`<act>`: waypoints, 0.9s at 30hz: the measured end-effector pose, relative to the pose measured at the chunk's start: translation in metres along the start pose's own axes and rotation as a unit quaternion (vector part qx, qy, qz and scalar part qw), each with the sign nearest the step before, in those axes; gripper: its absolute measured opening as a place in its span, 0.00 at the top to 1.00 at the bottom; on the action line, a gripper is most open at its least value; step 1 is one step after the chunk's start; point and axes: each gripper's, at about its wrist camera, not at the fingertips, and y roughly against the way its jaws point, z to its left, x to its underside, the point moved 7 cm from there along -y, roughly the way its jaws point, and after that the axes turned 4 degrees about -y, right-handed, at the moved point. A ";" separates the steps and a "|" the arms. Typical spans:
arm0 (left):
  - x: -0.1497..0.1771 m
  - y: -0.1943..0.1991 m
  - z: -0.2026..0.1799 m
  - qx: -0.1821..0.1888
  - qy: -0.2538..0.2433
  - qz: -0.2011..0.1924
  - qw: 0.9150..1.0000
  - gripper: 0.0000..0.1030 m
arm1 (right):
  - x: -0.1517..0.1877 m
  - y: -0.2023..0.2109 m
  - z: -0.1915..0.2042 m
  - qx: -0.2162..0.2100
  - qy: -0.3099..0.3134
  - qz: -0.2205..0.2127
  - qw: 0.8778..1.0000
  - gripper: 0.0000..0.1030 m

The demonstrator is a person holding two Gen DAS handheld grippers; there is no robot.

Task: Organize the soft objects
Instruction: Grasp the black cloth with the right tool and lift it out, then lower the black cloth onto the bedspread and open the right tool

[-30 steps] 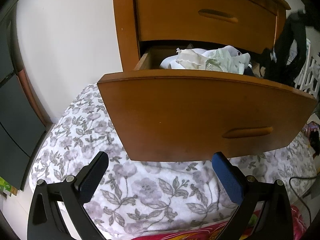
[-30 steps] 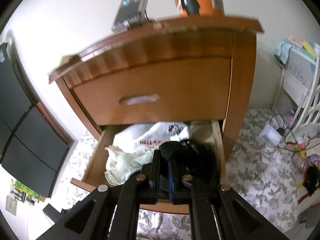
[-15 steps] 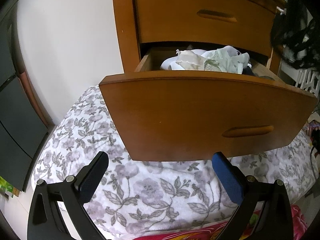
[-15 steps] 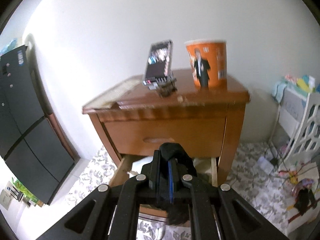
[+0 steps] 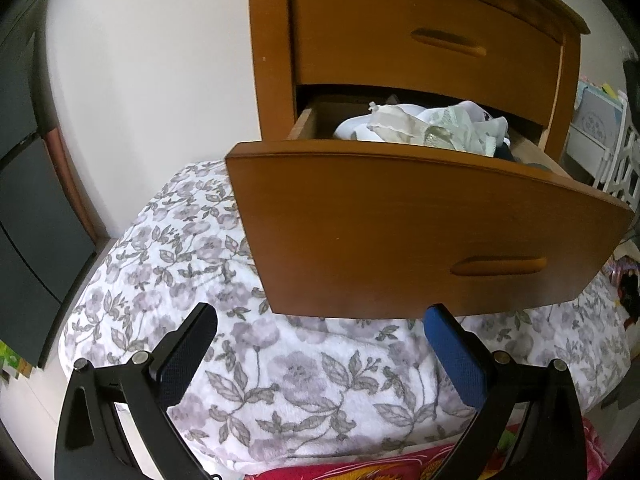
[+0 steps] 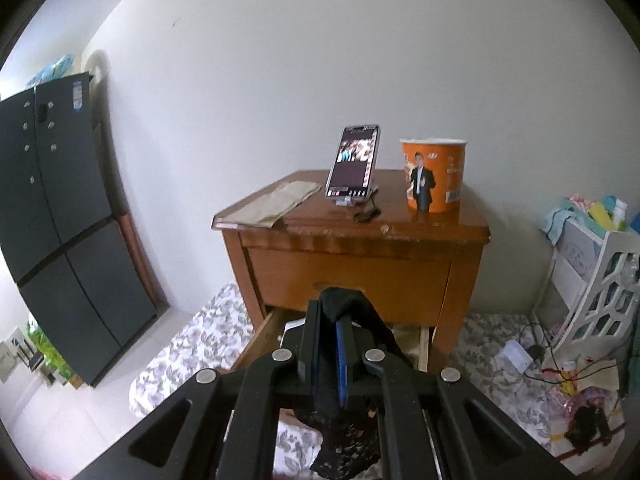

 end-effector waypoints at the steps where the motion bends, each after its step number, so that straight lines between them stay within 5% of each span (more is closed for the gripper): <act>1: 0.000 0.000 0.001 -0.001 0.002 0.000 1.000 0.00 | 0.004 0.000 0.000 -0.001 0.002 0.005 1.000 0.93; 10: 0.001 0.001 0.001 -0.002 0.002 -0.001 1.000 0.00 | 0.072 -0.046 0.007 -0.012 0.006 0.113 0.994 0.93; 19: 0.001 0.000 0.002 0.000 0.007 0.000 1.000 0.00 | 0.169 -0.124 0.006 -0.009 -0.010 0.247 0.969 0.93; 27: 0.002 -0.001 0.001 0.000 0.006 0.004 1.000 0.00 | 0.224 -0.175 -0.006 0.011 -0.034 0.310 0.950 0.93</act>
